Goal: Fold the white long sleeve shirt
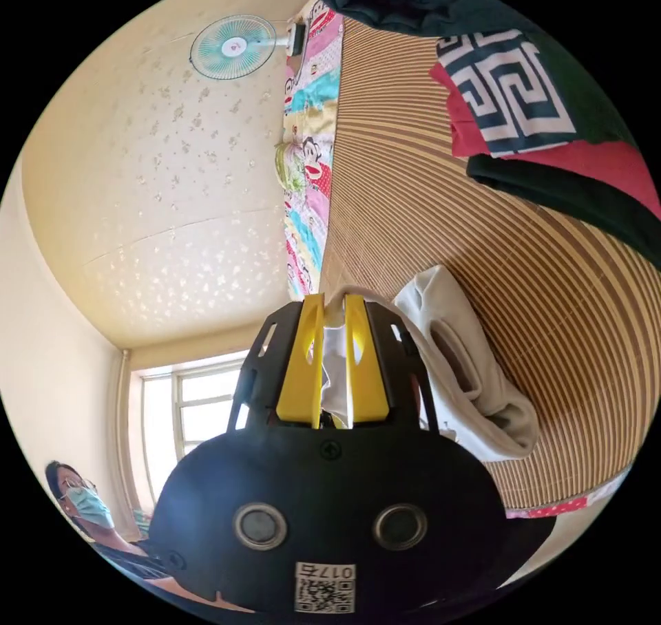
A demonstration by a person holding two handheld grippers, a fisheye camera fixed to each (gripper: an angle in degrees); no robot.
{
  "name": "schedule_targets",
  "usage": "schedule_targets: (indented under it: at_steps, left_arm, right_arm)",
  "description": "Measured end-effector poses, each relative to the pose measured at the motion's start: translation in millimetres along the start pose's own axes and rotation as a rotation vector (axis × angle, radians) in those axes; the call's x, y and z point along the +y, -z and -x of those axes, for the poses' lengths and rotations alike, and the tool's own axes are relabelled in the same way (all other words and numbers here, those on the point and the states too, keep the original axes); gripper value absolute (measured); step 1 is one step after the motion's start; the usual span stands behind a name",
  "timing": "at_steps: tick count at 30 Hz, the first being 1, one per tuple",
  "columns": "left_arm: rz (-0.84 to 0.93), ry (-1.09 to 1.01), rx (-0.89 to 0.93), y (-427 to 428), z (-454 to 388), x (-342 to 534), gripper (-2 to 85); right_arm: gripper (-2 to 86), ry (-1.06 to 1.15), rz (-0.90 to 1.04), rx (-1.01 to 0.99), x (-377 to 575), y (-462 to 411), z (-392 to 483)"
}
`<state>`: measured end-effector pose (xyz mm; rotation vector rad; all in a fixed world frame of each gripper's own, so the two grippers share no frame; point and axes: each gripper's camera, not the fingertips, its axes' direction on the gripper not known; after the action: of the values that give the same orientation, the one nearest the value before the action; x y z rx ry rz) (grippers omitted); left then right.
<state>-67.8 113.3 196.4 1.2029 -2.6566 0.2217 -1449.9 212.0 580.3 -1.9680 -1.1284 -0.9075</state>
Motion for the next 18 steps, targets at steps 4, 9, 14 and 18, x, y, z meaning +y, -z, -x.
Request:
schedule_targets:
  at_steps: [4,9,14,18]
  left_arm:
    - [-0.034,-0.003,-0.133,23,44,16,10.7]
    - [0.105,0.017,-0.464,48,111,66,12.2]
    - [0.309,-0.023,-0.581,37,169,96,13.4]
    - [0.411,-0.129,-0.627,26,195,100,11.5]
  right_arm:
    - [4.4,0.033,-0.078,0.087,13,-21,-23]
    - [4.4,0.165,0.186,0.407,64,-75,-71]
    - [6.4,0.282,0.460,0.540,122,-150,-101]
    - [8.6,0.397,0.669,0.548,166,-241,-98]
